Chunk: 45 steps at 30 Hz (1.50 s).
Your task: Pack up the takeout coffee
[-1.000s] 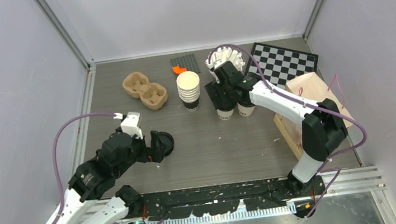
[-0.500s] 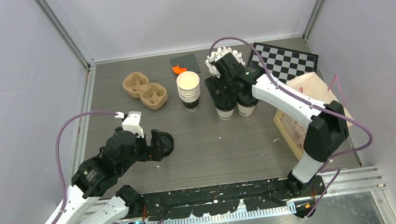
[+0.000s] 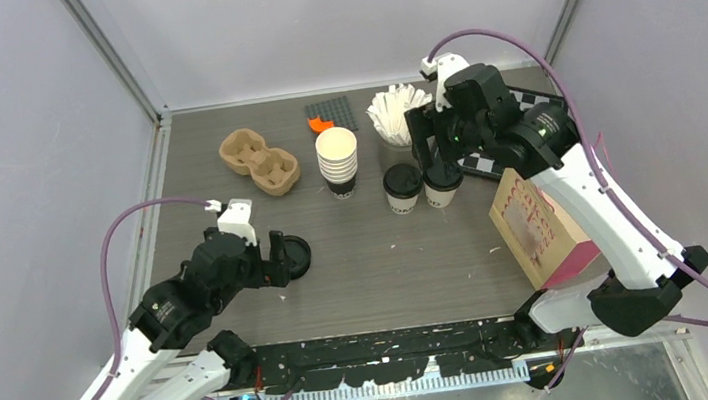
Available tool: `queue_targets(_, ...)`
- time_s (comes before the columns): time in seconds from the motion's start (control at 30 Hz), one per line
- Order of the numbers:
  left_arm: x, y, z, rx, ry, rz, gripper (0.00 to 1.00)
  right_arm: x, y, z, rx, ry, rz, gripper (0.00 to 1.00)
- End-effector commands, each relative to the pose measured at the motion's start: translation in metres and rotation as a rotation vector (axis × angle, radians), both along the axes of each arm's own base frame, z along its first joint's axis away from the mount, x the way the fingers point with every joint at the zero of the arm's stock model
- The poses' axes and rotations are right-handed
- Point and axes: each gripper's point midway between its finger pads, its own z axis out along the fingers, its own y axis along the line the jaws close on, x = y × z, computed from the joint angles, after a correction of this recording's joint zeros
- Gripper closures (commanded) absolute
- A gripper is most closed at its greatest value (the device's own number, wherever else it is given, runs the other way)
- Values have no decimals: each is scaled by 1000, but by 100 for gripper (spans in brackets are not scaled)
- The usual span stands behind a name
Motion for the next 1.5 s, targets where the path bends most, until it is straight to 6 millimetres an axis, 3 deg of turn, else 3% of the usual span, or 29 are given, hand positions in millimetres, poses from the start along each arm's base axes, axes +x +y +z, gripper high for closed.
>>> queue_targets(0.0,2,-2,12,-29,-42,-9,0,-9,-24,0,-87,23,-43,11)
queue_targets(0.27,-1,-4,16,-50,-57,-35,0,-14,-68,23,-209,-10,-148,10)
queue_targets(0.53,-5,-9,17,-72,-54,-61,0,-8,-90,19,-261,10,-210,9)
queue_targets(0.77,-4,-9,15,-60,-42,-62,0,-5,-78,15,-180,12,-202,9)
queue_targets(0.9,-3,-8,14,-56,-42,-54,0,-15,-66,11,-108,11,-129,9)
queue_targets(1.17,1,-7,18,-83,-50,-45,0,-38,-61,11,-35,-21,-47,9)
queue_targets(1.33,5,-2,23,-143,-68,40,0,-22,-64,12,-41,-49,-116,9)
queue_targets(1.47,10,3,22,-234,-40,194,0,-18,-60,-12,-67,-11,-97,9)
